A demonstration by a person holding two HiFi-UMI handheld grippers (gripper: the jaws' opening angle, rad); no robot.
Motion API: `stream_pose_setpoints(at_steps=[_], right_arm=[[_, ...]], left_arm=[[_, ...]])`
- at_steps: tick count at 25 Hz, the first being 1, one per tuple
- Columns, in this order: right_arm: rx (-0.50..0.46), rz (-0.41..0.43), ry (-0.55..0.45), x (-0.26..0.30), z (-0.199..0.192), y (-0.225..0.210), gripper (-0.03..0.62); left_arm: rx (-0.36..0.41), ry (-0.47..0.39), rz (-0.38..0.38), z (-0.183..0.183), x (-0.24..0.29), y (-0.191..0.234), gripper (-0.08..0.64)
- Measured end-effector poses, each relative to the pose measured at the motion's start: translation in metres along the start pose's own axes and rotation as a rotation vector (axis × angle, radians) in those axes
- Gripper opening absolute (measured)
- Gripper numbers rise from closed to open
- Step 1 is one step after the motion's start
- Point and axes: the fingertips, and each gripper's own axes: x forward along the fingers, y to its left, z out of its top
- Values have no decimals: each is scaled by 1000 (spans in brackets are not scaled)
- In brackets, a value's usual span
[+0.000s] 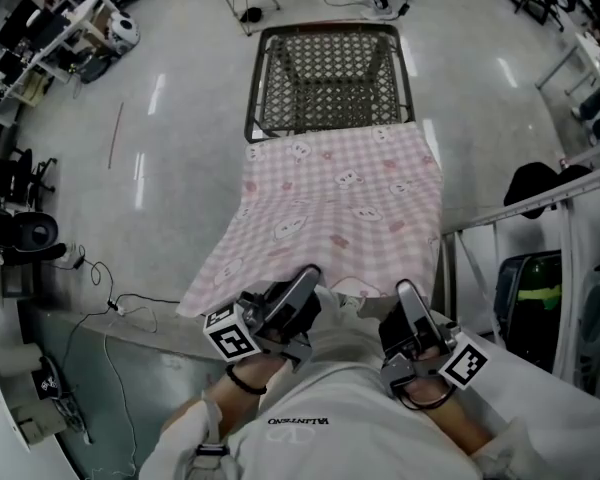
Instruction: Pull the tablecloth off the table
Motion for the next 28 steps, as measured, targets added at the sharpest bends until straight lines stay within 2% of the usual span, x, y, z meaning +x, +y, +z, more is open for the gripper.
stream_pose_setpoints(at_steps=[6, 10, 20, 28], right_arm=[[-24, 41, -2, -2, -2, 17, 11], [-32, 53, 6, -6, -4, 20, 11], [-52, 73, -9, -17, -6, 28, 11], [32, 28, -33, -22, -3, 7, 11]], left_arm=[[-44, -2, -9, -4, -6, -9, 2], [-11, 10, 6, -7, -7, -9, 2], [-26, 25, -6, -18, -9, -13, 3], [-24, 42, -6, -24, -5, -14, 3]])
